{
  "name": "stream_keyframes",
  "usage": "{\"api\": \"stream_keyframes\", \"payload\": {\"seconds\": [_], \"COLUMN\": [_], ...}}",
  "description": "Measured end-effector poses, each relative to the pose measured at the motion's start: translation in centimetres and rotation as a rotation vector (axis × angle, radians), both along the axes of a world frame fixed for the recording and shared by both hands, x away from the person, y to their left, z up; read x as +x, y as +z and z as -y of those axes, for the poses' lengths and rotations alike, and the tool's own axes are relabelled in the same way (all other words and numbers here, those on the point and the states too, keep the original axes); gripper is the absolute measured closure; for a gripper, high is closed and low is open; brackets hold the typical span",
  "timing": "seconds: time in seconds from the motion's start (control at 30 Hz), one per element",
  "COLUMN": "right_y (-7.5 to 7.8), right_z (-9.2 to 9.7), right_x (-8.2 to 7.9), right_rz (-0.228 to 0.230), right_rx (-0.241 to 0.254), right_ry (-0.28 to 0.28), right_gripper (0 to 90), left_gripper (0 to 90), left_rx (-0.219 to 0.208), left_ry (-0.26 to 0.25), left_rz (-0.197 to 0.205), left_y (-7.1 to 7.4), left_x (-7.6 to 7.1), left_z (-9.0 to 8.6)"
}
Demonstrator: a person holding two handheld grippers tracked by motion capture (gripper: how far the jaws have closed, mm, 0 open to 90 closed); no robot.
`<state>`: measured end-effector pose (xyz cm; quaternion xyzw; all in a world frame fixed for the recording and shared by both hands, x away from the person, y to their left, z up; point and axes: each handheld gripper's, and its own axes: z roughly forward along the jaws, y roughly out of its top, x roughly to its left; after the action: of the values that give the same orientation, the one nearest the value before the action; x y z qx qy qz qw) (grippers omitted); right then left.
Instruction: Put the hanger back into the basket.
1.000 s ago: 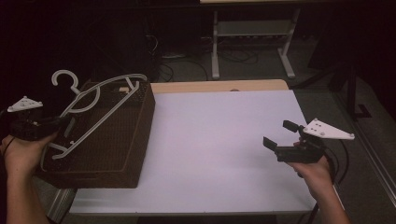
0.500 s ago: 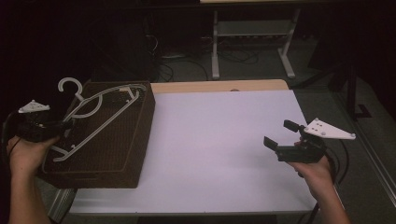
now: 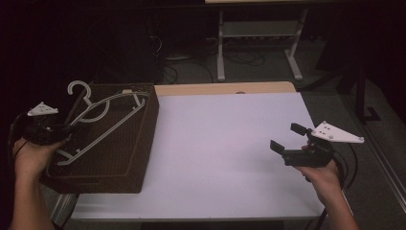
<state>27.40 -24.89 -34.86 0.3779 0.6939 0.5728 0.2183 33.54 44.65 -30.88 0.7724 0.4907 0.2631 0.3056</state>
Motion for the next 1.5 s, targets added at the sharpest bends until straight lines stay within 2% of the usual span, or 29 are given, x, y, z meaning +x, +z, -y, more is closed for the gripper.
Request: {"api": "stream_keyframes", "payload": {"seconds": [0.23, 0.27, 0.33, 0.37, 0.4, 0.43, 0.57, 0.6, 0.73, 0.77, 0.8, 0.83, 0.9, 0.97, 1.03, 1.07, 1.1, 1.23, 1.27, 1.33, 1.37, 1.43, 1.5], "right_y": [0.0, 0.0, 0.0, 0.0, 0.0, 0.0, 0.1, 0.1, 0.2, 0.2, 0.3, 0.4, 0.5, 0.5, 0.5, 0.5, 0.5, 0.7, 0.7, 0.7, 0.7, 0.7, 0.7], "right_z": [0.0, 0.0, 0.0, 0.0, 0.0, 0.0, 0.0, 0.0, -0.1, -0.1, -0.2, -0.2, -0.3, -0.3, -0.3, -0.3, -0.3, 0.1, 0.1, 0.1, 0.1, 0.1, 0.1], "right_x": [0.0, 0.0, 0.0, 0.0, 0.0, 0.1, 0.2, 0.2, 0.3, 0.3, 0.4, 0.4, 0.3, 0.3, 0.2, 0.2, 0.2, -0.1, -0.1, -0.1, -0.1, -0.1, -0.1], "right_rz": [-0.002, -0.001, 0.000, 0.000, 0.000, 0.000, -0.002, -0.002, 0.003, 0.003, 0.010, 0.009, 0.011, 0.014, 0.013, 0.015, 0.015, 0.016, 0.020, 0.018, 0.018, 0.020, 0.017], "right_rx": [-0.001, 0.001, 0.003, 0.003, 0.002, 0.006, 0.012, 0.009, 0.010, 0.010, 0.008, 0.012, 0.007, 0.010, 0.007, 0.007, 0.007, 0.011, 0.011, 0.011, 0.011, 0.012, 0.012], "right_ry": [0.003, 0.000, 0.000, 0.000, 0.001, 0.002, 0.003, 0.005, 0.011, 0.011, 0.013, 0.014, 0.016, 0.016, 0.016, 0.014, 0.014, 0.007, 0.006, 0.008, 0.008, 0.010, 0.010], "right_gripper": [1.0, 1.0, 1.0, 1.0, 1.0, 1.0, 1.0, 1.0, 1.0, 1.0, 1.0, 1.0, 1.0, 1.0, 1.0, 1.0, 1.0, 1.0, 1.0, 1.0, 1.0, 1.0, 1.0], "left_gripper": [80.9, 78.8, 73.5, 69.7, 69.7, 65.1, 58.2, 53.0, 43.5, 43.5, 37.8, 35.6, 30.0, 28.3, 22.6, 21.0, 19.3, 15.3, 15.0, 14.7, 14.6, 14.3, 13.9], "left_rx": [0.027, 0.019, -0.008, -0.008, -0.014, -0.035, -0.066, -0.079, -0.126, -0.133, -0.167, -0.167, -0.203, -0.212, -0.225, -0.240, -0.240, -0.263, -0.263, -0.273, -0.273, -0.286, -0.290], "left_ry": [-0.009, -0.022, -0.014, -0.014, -0.011, -0.015, -0.019, -0.024, -0.049, -0.057, -0.067, -0.067, -0.105, -0.115, -0.130, -0.155, -0.155, -0.217, -0.217, -0.259, -0.259, -0.297, -0.308], "left_rz": [-0.025, -0.012, 0.012, 0.012, 0.020, 0.033, 0.053, 0.057, 0.068, 0.067, 0.080, 0.080, 0.088, 0.092, 0.105, 0.119, 0.119, 0.139, 0.139, 0.157, 0.157, 0.183, 0.195], "left_y": [-0.8, -1.0, -0.8, -0.8, -0.7, -0.2, 0.4, 0.6, 1.0, 1.1, 1.2, 1.2, 1.4, 1.6, 1.8, 2.0, 2.0, 2.5, 2.5, 2.7, 2.7, 2.8, 2.8], "left_x": [0.7, 0.8, 0.7, 0.7, 0.6, 0.4, 0.1, 0.0, -0.5, -0.6, -0.8, -0.8, -1.0, -1.0, -1.0, -0.9, -0.9, -1.1, -1.1, -1.2, -1.2, -1.3, -1.4], "left_z": [0.2, 0.2, 0.1, 0.1, 0.0, 0.0, 0.0, 0.2, 0.7, 0.8, 1.3, 1.3, 2.1, 2.4, 3.2, 4.1, 4.1, 6.9, 6.9, 8.6, 8.6, 10.3, 10.9]}}
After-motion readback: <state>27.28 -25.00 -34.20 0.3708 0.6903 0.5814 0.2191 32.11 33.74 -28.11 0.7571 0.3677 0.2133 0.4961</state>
